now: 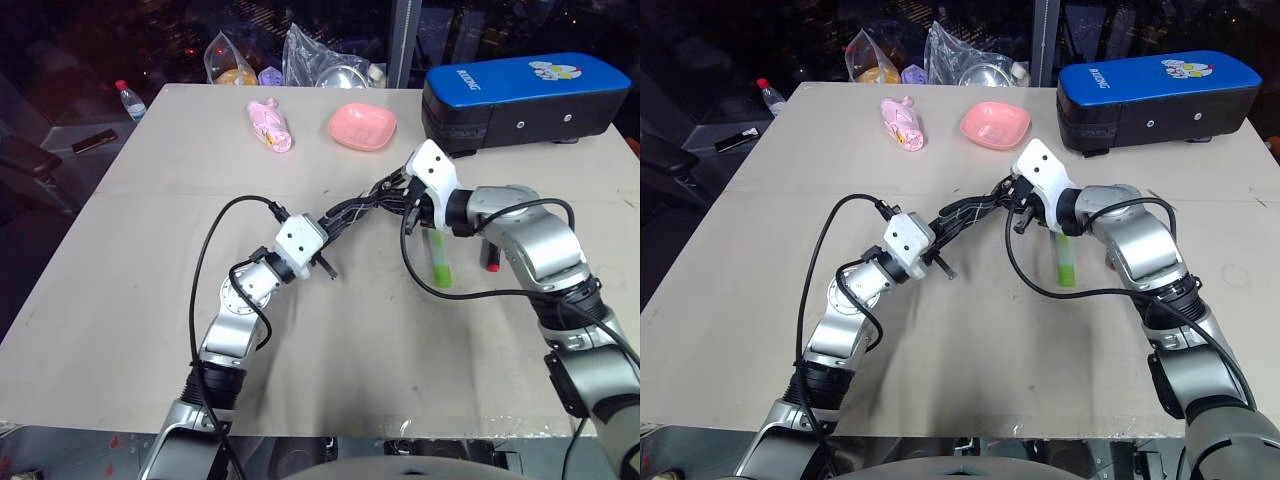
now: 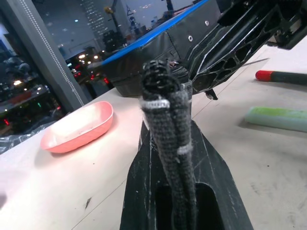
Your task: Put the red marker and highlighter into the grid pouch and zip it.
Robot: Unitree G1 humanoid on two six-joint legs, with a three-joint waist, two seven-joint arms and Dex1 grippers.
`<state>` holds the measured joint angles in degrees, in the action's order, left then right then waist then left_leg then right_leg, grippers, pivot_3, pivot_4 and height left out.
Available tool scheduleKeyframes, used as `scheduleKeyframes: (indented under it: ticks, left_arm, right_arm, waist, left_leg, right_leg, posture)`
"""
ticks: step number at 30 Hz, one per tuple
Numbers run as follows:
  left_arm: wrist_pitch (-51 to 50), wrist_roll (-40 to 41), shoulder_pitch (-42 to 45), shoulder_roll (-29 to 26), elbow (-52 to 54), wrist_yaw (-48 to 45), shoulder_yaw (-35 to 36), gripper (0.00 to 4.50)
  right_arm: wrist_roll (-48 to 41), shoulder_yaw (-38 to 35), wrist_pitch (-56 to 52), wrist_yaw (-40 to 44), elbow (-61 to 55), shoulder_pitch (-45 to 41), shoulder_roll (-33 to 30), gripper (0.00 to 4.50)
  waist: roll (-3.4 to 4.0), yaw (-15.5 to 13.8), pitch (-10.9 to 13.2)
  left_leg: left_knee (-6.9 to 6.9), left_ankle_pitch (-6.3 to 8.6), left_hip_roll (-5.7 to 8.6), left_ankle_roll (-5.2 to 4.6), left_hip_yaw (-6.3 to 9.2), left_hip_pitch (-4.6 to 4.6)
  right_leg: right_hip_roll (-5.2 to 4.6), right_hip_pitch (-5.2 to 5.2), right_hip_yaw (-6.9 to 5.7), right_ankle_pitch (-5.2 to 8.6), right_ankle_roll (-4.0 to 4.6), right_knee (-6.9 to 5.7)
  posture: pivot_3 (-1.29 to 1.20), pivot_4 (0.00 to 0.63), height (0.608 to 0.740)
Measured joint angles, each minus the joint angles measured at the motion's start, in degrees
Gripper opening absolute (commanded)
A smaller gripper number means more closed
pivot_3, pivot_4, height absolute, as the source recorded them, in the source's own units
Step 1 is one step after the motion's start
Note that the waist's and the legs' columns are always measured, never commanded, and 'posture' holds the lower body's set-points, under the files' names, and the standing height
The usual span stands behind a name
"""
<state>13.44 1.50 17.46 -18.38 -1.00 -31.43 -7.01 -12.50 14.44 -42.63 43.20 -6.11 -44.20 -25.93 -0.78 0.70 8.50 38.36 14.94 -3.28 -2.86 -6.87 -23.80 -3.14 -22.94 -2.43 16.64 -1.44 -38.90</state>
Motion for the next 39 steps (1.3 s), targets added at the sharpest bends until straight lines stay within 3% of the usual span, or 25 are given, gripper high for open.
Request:
scheduleKeyframes:
  ticks: [12,23,34,37,39]
  left_arm:
    - [0.6,-4.2,0.7,2.8,0.0,7.8,0.4,0.00]
    - [1.8,-4.7,1.0,3.0,-0.4,7.4,-0.7,0.00]
    - [2.6,-4.7,1.1,2.8,-2.0,6.7,-1.4,0.00]
    - [2.6,-4.5,1.3,3.0,-2.0,6.6,-1.4,0.00]
    - [2.5,-3.9,1.5,3.0,-2.0,6.0,-1.4,0.00]
  right_arm:
    - [0.2,0.7,-1.2,1.3,-2.1,-1.0,0.1,0.07]
    - [0.3,2.9,-3.0,1.9,-4.2,-3.5,1.6,0.07]
    - [3.9,7.1,-0.4,5.1,-4.5,-4.4,-1.4,0.07]
    - [4.0,7.0,0.5,5.7,-4.5,-4.4,-2.1,0.96]
    - [3.1,6.4,0.3,6.7,-5.0,-3.9,-3.4,1.84]
  waist:
    - [0.00,0.0,0.0]
    - [0.00,0.0,0.0]
    - [0.00,0.0,0.0]
    - [0.00,0.0,0.0]
    - [-0.01,-0.1,0.0]
  left_leg:
    - [0.00,0.00,0.00,0.00,0.00,-0.01]
    - [0.00,0.00,0.00,0.00,0.01,-0.01]
    - [0.02,0.00,-0.01,0.00,0.02,-0.01]
    - [0.02,0.00,0.00,0.00,0.01,-0.01]
    - [0.03,0.00,0.00,0.00,0.02,-0.02]
  right_leg:
    - [-0.01,0.00,0.00,0.00,0.00,0.00]
    - [-0.01,-0.01,-0.02,0.00,0.00,0.00]
    - [0.00,-0.01,-0.03,0.00,0.00,-0.02]
    - [0.00,-0.01,-0.03,0.00,0.00,0.00]
    - [-0.01,0.00,-0.04,0.00,0.00,0.01]
  posture:
    - [0.00,0.150,0.740]
    - [0.00,0.150,0.740]
    - [0.00,0.150,0.740]
    - [0.00,0.150,0.740]
    - [0.00,0.150,0.740]
